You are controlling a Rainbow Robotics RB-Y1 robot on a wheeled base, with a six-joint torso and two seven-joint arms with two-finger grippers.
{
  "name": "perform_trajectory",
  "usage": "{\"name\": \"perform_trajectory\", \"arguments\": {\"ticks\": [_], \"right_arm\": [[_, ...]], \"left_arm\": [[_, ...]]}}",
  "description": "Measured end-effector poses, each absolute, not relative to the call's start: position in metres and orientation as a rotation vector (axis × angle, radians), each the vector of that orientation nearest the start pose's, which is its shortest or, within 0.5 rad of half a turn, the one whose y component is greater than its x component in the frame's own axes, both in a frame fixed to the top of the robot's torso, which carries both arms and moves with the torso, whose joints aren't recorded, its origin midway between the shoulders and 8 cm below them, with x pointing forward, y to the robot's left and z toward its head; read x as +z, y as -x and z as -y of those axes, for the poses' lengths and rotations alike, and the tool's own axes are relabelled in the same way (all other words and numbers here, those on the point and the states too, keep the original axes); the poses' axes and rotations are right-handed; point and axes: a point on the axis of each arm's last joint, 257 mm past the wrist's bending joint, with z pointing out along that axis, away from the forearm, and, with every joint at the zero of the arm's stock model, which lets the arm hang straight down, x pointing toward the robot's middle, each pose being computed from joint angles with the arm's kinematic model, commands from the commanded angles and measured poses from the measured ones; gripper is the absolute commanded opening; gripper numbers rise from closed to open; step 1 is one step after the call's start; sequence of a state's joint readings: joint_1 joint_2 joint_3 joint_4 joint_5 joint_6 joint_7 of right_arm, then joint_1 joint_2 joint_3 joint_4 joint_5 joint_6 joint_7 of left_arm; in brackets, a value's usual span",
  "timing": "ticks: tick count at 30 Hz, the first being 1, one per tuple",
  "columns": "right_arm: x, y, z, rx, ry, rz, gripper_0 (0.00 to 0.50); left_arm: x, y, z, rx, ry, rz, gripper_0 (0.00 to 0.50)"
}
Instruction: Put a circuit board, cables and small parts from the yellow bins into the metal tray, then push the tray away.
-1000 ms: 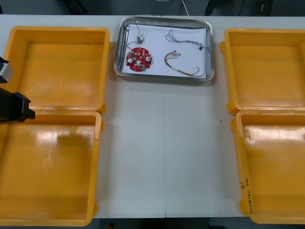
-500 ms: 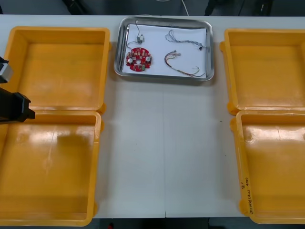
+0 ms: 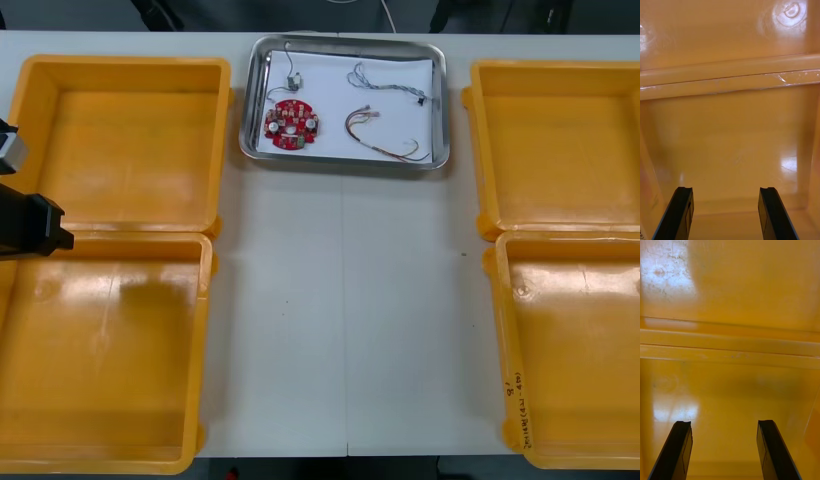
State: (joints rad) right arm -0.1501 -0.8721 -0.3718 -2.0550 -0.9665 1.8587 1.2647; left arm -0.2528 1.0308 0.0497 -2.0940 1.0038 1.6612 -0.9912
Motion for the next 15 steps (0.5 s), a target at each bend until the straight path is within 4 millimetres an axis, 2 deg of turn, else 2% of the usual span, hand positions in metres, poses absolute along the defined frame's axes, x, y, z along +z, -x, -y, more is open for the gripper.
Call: {"name": "perform_trajectory", "arguments": {"ticks": [15], "right_arm": [[-0.1594, -0.3749, 0.4058, 0.059, -0.130, -2.706, 0.500]], "left_arm": [[-0.1609, -0.4077, -0.3474, -0.052, 0.099, -2.670, 0.500]]}}
